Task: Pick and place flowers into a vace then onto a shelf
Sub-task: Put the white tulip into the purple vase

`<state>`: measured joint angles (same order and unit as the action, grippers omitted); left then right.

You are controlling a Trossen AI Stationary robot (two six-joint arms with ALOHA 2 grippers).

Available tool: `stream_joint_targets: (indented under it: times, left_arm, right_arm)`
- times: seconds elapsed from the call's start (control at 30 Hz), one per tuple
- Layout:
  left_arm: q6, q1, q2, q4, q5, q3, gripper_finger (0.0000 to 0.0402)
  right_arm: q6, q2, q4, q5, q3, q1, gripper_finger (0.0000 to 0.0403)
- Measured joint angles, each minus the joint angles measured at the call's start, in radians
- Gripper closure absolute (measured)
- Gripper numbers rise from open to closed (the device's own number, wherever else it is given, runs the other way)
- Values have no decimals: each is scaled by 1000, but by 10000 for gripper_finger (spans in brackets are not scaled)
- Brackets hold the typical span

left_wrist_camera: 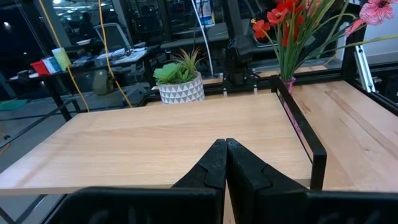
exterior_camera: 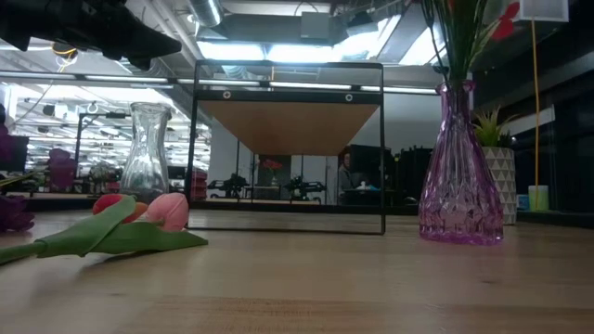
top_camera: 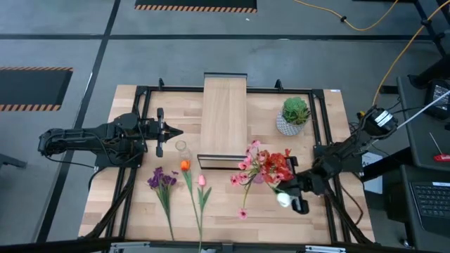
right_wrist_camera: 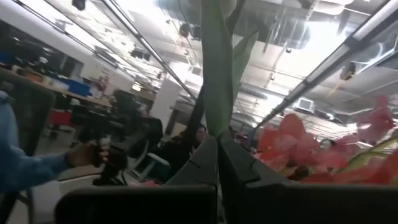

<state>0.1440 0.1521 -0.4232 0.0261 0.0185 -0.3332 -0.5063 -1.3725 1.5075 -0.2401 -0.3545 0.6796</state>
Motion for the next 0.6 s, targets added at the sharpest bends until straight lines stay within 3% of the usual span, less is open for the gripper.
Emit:
stream_joint_targets:
  times: [0.17, 0.33, 0.6]
  left_arm:
    - [0, 0, 0, 0, 0, 0, 398]
    - [0, 0, 0, 0, 0, 0, 398]
    - [0, 0, 0, 0, 0, 0, 398]
  right_arm:
    - [0, -52, -7, -3, -23, -50, 403]
    - [-25, -53, -13, -98, -20, -56, 403]
    - [-47, -53, -86, -106, -19, -56, 403]
